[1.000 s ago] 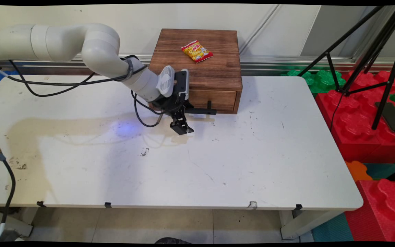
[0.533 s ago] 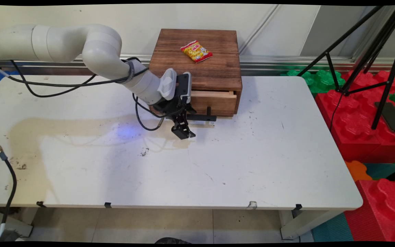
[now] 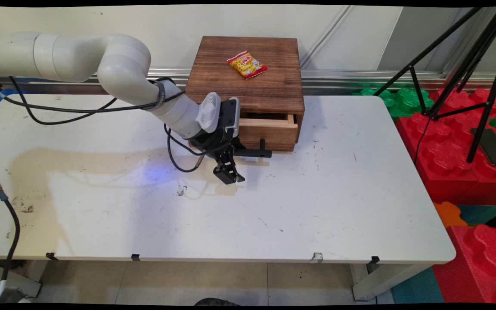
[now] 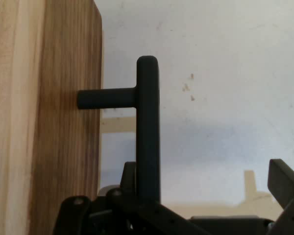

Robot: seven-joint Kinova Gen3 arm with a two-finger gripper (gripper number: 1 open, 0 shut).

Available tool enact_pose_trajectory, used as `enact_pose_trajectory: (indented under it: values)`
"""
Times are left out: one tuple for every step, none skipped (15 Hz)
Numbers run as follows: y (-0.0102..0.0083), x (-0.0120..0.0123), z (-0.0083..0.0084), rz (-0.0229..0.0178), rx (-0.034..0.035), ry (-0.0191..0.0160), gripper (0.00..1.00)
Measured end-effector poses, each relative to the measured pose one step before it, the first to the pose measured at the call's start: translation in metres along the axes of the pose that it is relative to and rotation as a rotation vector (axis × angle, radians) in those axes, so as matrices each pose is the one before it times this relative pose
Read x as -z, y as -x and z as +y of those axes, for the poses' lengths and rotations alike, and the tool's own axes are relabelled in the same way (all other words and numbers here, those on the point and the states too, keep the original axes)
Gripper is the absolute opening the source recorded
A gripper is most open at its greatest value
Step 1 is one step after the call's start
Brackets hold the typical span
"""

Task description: Open the drawer

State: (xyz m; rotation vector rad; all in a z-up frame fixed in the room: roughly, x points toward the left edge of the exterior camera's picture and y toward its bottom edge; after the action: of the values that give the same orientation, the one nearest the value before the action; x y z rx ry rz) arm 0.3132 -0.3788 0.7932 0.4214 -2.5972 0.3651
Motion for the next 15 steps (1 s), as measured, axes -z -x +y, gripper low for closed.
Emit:
enact_pose_trajectory:
  values:
    - [-0.00068,0.00038,0.00269,0.00091,-0.00002,0.00529,1.00]
    - [-0.00028,0.00074,0.00321,0.00077,0.00115,0.00551,1.00]
    - [-0.00036,0.00057,0.00278,0.00077,0.00057,0.00482,1.00]
    - [-0.00041,0.00043,0.00232,0.00063,0.00026,0.00382,1.00]
    - [-0.00030,0.00060,0.00285,0.00071,0.00130,0.00434,1.00]
    - [-0.00031,0.00066,0.00302,0.00060,0.00097,0.00439,1.00]
    - [-0.00013,0.00044,0.00197,0.00014,0.00067,0.00300,1.00]
    - [-0.00017,0.00067,0.00307,0.00023,0.00076,0.00442,1.00]
    - [-0.00003,0.00087,0.00363,0.00047,0.00160,0.00515,1.00]
    - [-0.00014,0.00077,0.00358,0.00056,0.00113,0.00524,1.00]
    - [-0.00015,0.00064,0.00324,0.00024,0.00068,0.00447,1.00]
    - [-0.00013,0.00078,0.00376,0.00054,0.00155,0.00513,1.00]
    - [-0.00009,0.00072,0.00385,0.00054,0.00127,0.00539,1.00]
    - [-0.00017,0.00059,0.00336,0.00019,0.00163,0.00435,1.00]
    - [-0.00017,0.00072,0.00391,0.00059,0.00170,0.00474,1.00]
